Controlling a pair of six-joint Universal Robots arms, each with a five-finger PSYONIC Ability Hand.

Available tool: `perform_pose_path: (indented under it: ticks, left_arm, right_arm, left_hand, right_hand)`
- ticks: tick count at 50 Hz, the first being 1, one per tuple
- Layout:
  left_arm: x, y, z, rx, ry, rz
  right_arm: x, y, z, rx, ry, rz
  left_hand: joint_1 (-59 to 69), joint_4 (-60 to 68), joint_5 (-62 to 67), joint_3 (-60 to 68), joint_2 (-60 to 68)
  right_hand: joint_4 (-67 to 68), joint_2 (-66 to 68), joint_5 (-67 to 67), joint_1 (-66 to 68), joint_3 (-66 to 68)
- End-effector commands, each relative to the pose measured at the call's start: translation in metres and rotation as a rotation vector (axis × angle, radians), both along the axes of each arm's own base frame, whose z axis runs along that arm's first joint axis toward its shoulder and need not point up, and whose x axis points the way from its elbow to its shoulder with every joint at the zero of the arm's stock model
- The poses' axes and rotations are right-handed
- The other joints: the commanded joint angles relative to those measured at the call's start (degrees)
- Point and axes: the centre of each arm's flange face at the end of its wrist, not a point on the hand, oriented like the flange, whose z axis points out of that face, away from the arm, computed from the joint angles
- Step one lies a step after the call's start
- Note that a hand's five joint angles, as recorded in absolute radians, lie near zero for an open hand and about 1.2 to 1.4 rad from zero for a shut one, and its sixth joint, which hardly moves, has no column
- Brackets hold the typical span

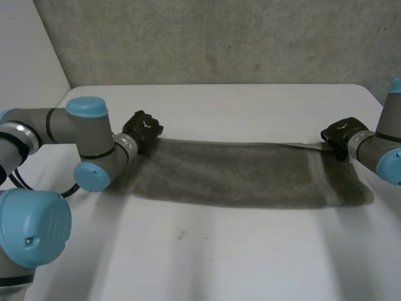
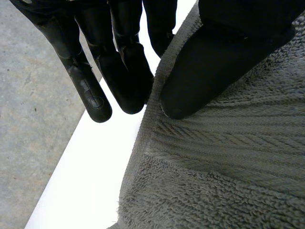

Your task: Fold the towel.

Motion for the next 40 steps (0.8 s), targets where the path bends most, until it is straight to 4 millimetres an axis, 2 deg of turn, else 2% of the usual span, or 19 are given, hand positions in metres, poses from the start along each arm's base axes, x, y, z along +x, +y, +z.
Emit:
perform_pose_path:
  ticks: [1,7,8,9,10,11,12,14,15,16,17,19,23,25,27,28,31,33,40]
  left_arm:
    - [-0.002,-0.003,0.005,-0.022,0.009,-0.003]
    - [-0.007,0.002,0.001,-0.010,0.006,-0.015]
    - [-0.009,0.005,0.000,-0.005,0.003,-0.023]
    - [-0.009,0.005,0.000,-0.005,0.002,-0.023]
    - [-0.014,0.010,0.001,-0.004,0.001,-0.034]
    - [-0.020,0.015,0.003,-0.007,0.001,-0.043]
    - [-0.020,0.015,0.003,-0.007,0.001,-0.043]
    - [-0.021,0.017,0.011,-0.022,0.000,-0.027]
    - [-0.021,0.017,0.011,-0.022,0.000,-0.027]
    - [-0.020,0.016,0.020,-0.041,0.005,-0.012]
    - [-0.020,0.016,0.020,-0.042,0.005,-0.012]
    - [-0.018,0.016,0.044,-0.078,0.024,0.020]
    - [-0.012,0.018,0.070,-0.105,0.050,0.054]
    - [-0.006,0.025,0.092,-0.102,0.094,0.076]
    - [-0.002,0.032,0.101,-0.085,0.121,0.085]
    - [0.004,0.039,0.108,-0.060,0.152,0.098]
    - [0.011,0.047,0.114,-0.034,0.184,0.110]
    - [0.025,0.063,0.120,0.014,0.242,0.140]
    - [0.051,0.090,0.116,0.039,0.347,0.192]
  right_arm:
    - [-0.001,0.000,-0.001,0.002,0.006,-0.004]
    - [-0.001,0.000,0.000,0.002,0.007,-0.007]
    - [-0.002,0.001,0.000,0.006,0.010,-0.009]
    - [-0.002,0.001,0.000,0.006,0.010,-0.009]
    - [-0.002,0.002,0.001,0.007,0.015,-0.017]
    - [-0.003,0.002,0.005,0.001,0.019,-0.028]
    - [-0.003,0.002,0.005,0.000,0.019,-0.029]
    - [-0.005,0.003,0.027,-0.037,0.009,-0.048]
    - [-0.005,0.003,0.027,-0.037,0.009,-0.048]
    - [-0.007,0.004,0.044,-0.076,-0.001,-0.048]
    - [-0.007,0.004,0.044,-0.076,-0.001,-0.048]
    - [-0.009,0.011,0.078,-0.150,-0.041,-0.058]
    - [-0.007,0.020,0.103,-0.217,-0.096,-0.047]
    - [-0.005,0.037,0.121,-0.246,-0.127,-0.006]
    - [-0.004,0.048,0.126,-0.244,-0.135,0.017]
    - [-0.003,0.060,0.128,-0.229,-0.142,0.041]
    - [-0.002,0.071,0.126,-0.208,-0.150,0.064]
    - [-0.006,0.090,0.112,-0.137,-0.152,0.093]
    - [-0.022,0.121,0.079,-0.010,-0.152,0.114]
  left_hand:
    - [11.93,10.12,10.64,10.26,10.23]
    - [11.93,10.12,10.64,10.26,10.23]
    - [3.30,1.49,2.00,1.62,1.59]
    - [3.21,1.40,1.91,1.54,1.50]
    - [-34.93,-36.74,-36.22,-36.60,-36.63]
    - [-58.07,-59.88,-59.36,-59.74,-59.77]
    - [-58.07,-59.88,-59.36,-59.74,-59.77]
    - [-58.07,-59.88,-59.36,-59.74,-59.77]
    - [-58.07,-59.88,-59.36,-59.74,-59.77]
    - [-58.07,-59.88,-59.36,-59.74,-59.77]
    - [-58.07,-59.88,-59.36,-59.74,-59.77]
    - [-58.07,-59.88,-59.36,-59.74,-59.77]
    - [-58.07,-59.88,-59.36,-59.74,-59.77]
    - [-58.07,-59.88,-59.36,-59.74,-59.77]
    - [-58.07,-59.88,-59.36,-59.74,-59.77]
    - [-58.07,-59.88,-59.36,-59.74,-59.77]
    - [-58.07,-59.88,-59.36,-59.74,-59.77]
    - [-58.07,-59.88,-59.36,-59.74,-59.77]
    - [-58.07,-59.88,-59.36,-59.74,-59.77]
  right_hand:
    - [3.13,4.96,2.46,4.04,6.00]
    - [3.13,4.96,2.46,4.04,6.00]
    - [-21.79,-19.96,-22.46,-20.88,-18.92]
    - [-22.04,-20.21,-22.71,-21.13,-19.17]
    - [-66.87,-65.04,-67.54,-65.96,-64.00]
    - [-66.87,-65.04,-67.54,-65.96,-64.00]
    - [-66.87,-65.04,-67.54,-65.96,-64.00]
    - [-66.87,-65.04,-67.54,-65.96,-64.00]
    - [-66.87,-65.04,-67.54,-65.96,-64.00]
    - [-66.87,-65.04,-67.54,-65.96,-64.00]
    - [-66.87,-65.04,-67.54,-65.96,-64.00]
    - [-66.87,-65.04,-67.54,-65.96,-64.00]
    - [-66.87,-65.04,-67.54,-65.96,-64.00]
    - [-66.87,-65.04,-67.54,-65.96,-64.00]
    - [-66.87,-65.04,-67.54,-65.96,-64.00]
    - [-66.87,-65.04,-67.54,-65.96,-64.00]
    - [-66.87,-65.04,-67.54,-65.96,-64.00]
    - [-66.87,-65.04,-67.54,-65.96,-64.00]
    - [-66.87,-65.04,-67.54,-65.96,-64.00]
